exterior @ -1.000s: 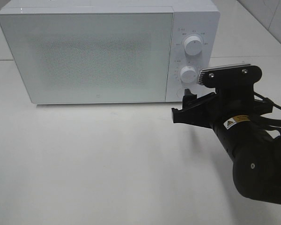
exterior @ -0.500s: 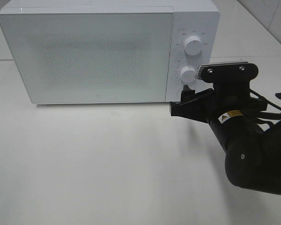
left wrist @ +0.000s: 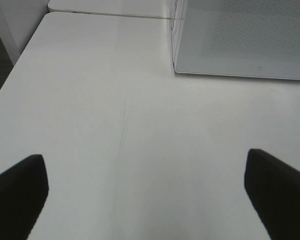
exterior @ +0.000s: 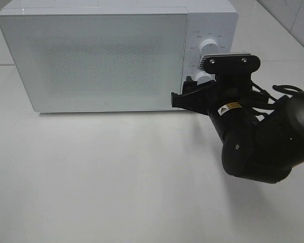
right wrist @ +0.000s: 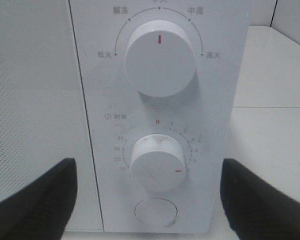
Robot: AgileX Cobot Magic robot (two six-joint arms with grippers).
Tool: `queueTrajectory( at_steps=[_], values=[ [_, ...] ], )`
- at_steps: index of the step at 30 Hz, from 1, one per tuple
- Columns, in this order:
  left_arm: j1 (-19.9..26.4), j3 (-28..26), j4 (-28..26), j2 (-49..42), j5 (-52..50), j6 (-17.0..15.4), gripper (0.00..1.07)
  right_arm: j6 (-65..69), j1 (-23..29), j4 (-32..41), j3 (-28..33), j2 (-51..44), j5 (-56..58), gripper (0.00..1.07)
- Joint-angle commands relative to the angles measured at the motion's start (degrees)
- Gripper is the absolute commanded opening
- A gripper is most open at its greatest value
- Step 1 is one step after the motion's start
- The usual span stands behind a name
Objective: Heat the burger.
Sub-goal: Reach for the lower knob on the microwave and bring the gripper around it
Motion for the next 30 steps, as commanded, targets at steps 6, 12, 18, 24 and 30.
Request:
queueTrajectory(
  at_steps=[6, 12, 18, 24, 30],
  values=[
    [0.23, 0.11, -0.52, -0.92, -0.74, -0.06, 1.01, 0.34, -3.04, -3.21, -3.84, 3.04, -1.20, 0.76],
    [0.23, 0.11, -0.52, -0.92, -0.74, -0.06, 1.01, 0.40, -4.53, -5.10, -6.47, 5.39, -0.06, 0.76],
    [0.23, 0.11, -0.52, -0.92, -0.74, -0.06, 1.01, 0.69, -5.16, -6.02, -8.42, 7.85, 0.46, 0.76],
    [0.23, 0.11, -0.52, -0.92, -0.74, -0.06, 1.01, 2.18, -6.42, -6.19, -9.28, 9.17, 0.17, 0.76],
    [0.23, 0.11, -0.52, -0.92, -0.74, -0.06, 1.01, 2.29, -7.79, -7.91, -9.91, 9.28, 0.23, 0.76]
  ],
)
